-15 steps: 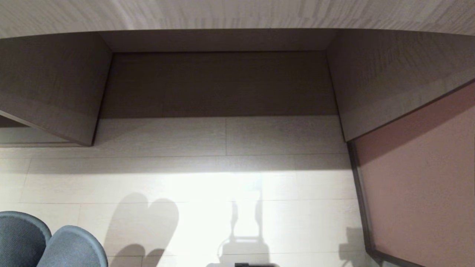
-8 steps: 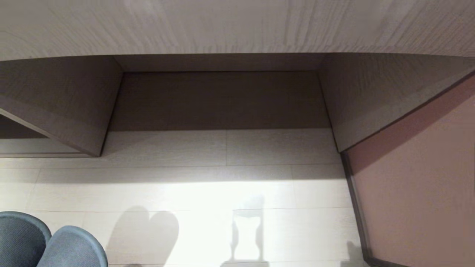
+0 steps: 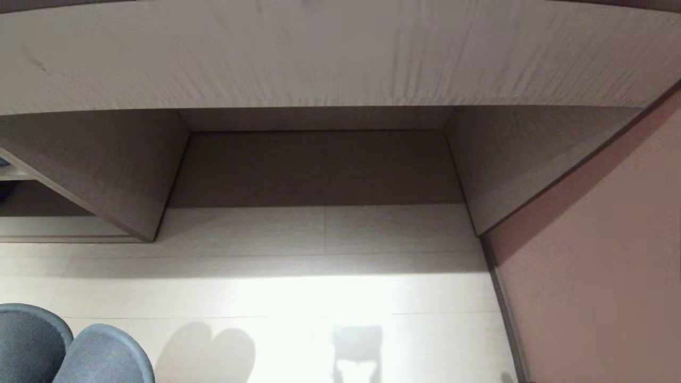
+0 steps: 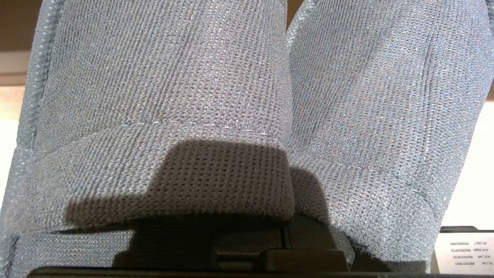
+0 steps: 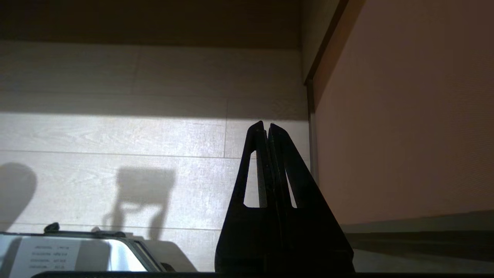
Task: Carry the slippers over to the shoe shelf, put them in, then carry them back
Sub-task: Place the slippers into the shoe cabinet
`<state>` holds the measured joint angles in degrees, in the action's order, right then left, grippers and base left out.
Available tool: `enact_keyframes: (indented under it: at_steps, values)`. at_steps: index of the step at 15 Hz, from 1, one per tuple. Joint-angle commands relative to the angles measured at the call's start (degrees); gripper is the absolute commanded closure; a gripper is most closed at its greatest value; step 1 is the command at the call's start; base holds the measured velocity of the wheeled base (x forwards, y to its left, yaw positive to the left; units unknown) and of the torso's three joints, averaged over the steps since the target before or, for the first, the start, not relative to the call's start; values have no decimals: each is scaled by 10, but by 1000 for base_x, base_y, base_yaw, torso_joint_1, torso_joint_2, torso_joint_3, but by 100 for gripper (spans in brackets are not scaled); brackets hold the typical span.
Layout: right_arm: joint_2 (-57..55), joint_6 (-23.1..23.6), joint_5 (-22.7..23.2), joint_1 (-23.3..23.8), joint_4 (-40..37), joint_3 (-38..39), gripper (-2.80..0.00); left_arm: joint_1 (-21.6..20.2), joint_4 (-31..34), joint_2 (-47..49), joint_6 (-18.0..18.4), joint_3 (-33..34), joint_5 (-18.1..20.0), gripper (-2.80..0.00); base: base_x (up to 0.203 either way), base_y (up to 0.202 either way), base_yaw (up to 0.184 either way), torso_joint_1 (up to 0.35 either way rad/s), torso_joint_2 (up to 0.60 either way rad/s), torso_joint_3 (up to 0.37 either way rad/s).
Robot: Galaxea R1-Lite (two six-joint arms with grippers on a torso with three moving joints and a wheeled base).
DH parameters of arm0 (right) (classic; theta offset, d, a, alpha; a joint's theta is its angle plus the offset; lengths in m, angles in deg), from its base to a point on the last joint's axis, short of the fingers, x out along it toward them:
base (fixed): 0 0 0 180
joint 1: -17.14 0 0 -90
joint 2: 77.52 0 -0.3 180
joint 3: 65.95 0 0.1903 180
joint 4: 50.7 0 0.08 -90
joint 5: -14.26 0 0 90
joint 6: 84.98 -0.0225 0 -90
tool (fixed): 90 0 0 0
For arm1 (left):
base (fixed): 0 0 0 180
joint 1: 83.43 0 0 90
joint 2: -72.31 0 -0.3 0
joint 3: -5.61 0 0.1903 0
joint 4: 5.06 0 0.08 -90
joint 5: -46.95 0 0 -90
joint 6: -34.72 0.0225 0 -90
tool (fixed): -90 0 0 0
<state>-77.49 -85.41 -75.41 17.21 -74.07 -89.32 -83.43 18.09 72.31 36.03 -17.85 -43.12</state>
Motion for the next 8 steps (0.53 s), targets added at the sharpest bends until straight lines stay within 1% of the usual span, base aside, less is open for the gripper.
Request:
enact_keyframes:
  at_steps: [1,8]
  values:
    - [1,0,0,-1,0,0,0,0,-2,1,0,0,0,0,0,0,0,0,-2,207]
    - [1,0,0,0,0,0,0,0,-2,0,0,0,0,0,0,0,0,3,3,205]
